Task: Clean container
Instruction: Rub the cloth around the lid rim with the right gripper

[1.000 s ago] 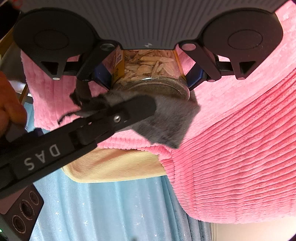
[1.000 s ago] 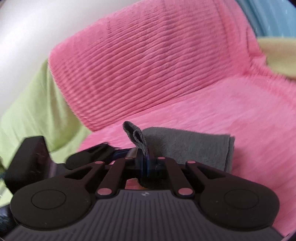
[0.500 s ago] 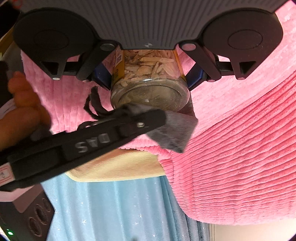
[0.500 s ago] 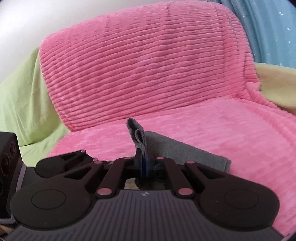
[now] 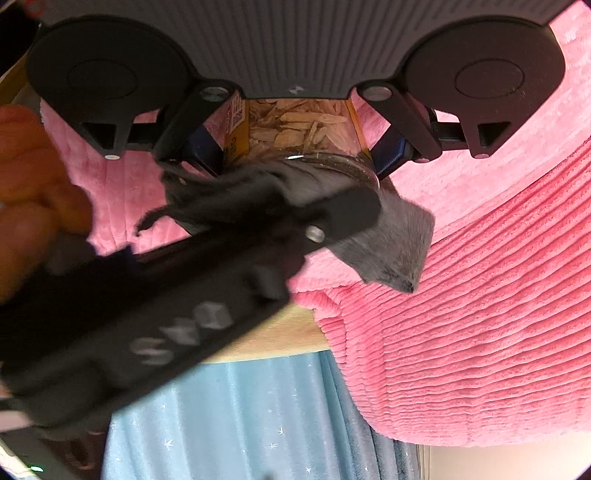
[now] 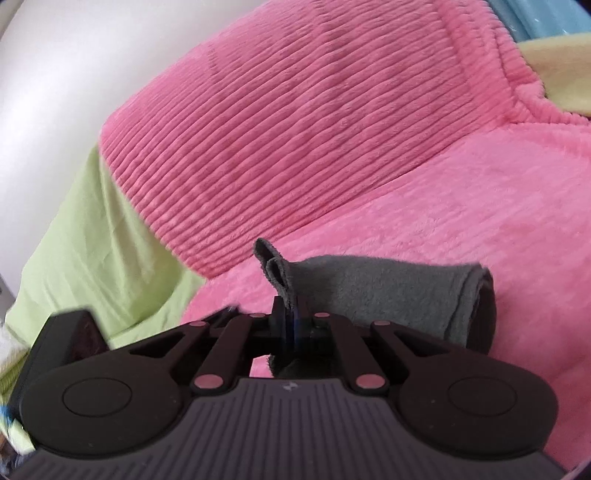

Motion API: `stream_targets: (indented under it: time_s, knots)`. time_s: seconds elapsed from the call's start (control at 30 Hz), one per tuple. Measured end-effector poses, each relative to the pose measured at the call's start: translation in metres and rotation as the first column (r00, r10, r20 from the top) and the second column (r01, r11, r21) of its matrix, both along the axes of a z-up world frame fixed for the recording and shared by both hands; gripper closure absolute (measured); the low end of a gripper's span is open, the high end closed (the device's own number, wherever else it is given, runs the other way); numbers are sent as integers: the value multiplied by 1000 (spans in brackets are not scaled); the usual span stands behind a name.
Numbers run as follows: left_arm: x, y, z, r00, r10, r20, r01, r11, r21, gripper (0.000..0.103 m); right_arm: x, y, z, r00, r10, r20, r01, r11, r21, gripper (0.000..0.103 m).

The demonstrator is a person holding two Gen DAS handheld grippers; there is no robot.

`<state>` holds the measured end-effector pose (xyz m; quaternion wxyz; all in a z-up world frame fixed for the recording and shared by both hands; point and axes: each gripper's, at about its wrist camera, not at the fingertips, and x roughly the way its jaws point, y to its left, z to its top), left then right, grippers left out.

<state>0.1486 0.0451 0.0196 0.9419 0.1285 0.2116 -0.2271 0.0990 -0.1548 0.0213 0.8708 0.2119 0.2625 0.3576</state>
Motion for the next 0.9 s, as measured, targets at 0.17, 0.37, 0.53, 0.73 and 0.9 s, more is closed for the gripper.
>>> stream_targets:
  time_s: [0.17, 0.37, 0.53, 0.73, 0.9]
  knots:
    - [12, 2, -3, 1000, -2, -2, 2, 1000, -5, 18, 6, -5, 4, 995, -81, 66, 86, 993, -81, 102]
    - [3, -7, -4, 1000, -9, -3, 9, 1000, -5, 18, -7, -21, 4, 995, -66, 68, 75, 989, -125, 102]
    - [-30, -17, -3, 1000, -14, -2, 14, 1000, -3, 18, -17, -28, 0, 1000, 31, 0, -31, 999, -23, 101]
    - [-53, -23, -3, 1000, -16, 2, 16, 1000, 5, 18, -15, -2, -2, 998, 56, 24, -55, 998, -22, 101]
    - [-75, -28, -2, 1000, -17, 2, 17, 1000, 3, 18, 1, 4, -2, 996, -36, 81, 43, 995, -86, 102]
